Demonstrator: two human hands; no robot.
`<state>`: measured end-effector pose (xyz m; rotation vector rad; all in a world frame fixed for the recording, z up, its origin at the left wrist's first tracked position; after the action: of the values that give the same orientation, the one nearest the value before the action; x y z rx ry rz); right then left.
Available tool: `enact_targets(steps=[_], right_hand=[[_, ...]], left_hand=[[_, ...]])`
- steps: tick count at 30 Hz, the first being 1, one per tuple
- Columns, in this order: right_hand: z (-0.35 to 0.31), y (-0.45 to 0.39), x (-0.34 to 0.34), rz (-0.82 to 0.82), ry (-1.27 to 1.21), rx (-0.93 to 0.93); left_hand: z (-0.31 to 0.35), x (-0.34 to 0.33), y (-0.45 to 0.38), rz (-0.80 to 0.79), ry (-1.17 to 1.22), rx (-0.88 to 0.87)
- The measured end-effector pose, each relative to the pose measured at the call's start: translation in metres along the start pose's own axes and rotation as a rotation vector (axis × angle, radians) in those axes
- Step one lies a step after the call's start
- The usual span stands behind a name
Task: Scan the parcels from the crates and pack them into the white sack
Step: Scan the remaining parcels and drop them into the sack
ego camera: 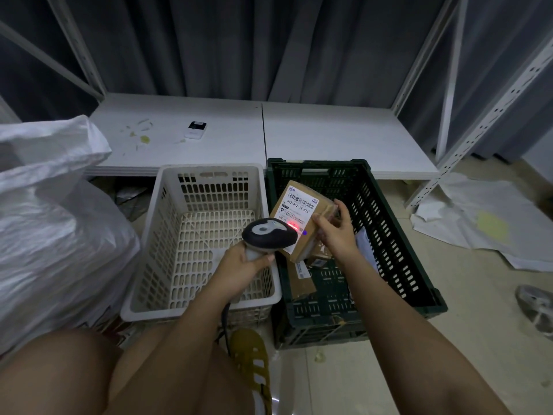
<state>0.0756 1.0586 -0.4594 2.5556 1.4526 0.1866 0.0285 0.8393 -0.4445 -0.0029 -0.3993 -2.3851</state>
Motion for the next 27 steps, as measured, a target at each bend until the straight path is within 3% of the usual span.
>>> enact_targets(steps=[5, 13, 20, 27], right_hand=[[-0.011, 0.008, -0.009, -0.002, 0.014, 0.04], [-0.083, 0.039, -0.05, -0.07, -0.03, 0.204], [-0.172, 0.089, -0.108, -0.133, -0.123, 0.386], [-0.249, 0.151, -0.188, -0.266, -0.212, 0.57]], left_hand=[[0.004, 0.01, -0.001, 0.145, 0.088, -0.063], [0.068, 0.063, 0.03, 0.334, -0.065, -0.217], [0.156, 0.115, 0.127, 0.54, -0.236, -0.337], [0.2, 0.163, 0.246, 0.732, -0.331, -0.385]])
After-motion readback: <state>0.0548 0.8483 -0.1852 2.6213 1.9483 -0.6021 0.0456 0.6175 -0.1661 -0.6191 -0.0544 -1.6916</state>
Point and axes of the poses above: each hand's wrist, its own y-axis away from the middle knuckle, its own x-axis out of the back of the hand, z = x × y, the point moved 6 cm from there along -y, towards the middle knuckle, and after that the axes turned 13 degrees about -z, right-handed, at the moved point
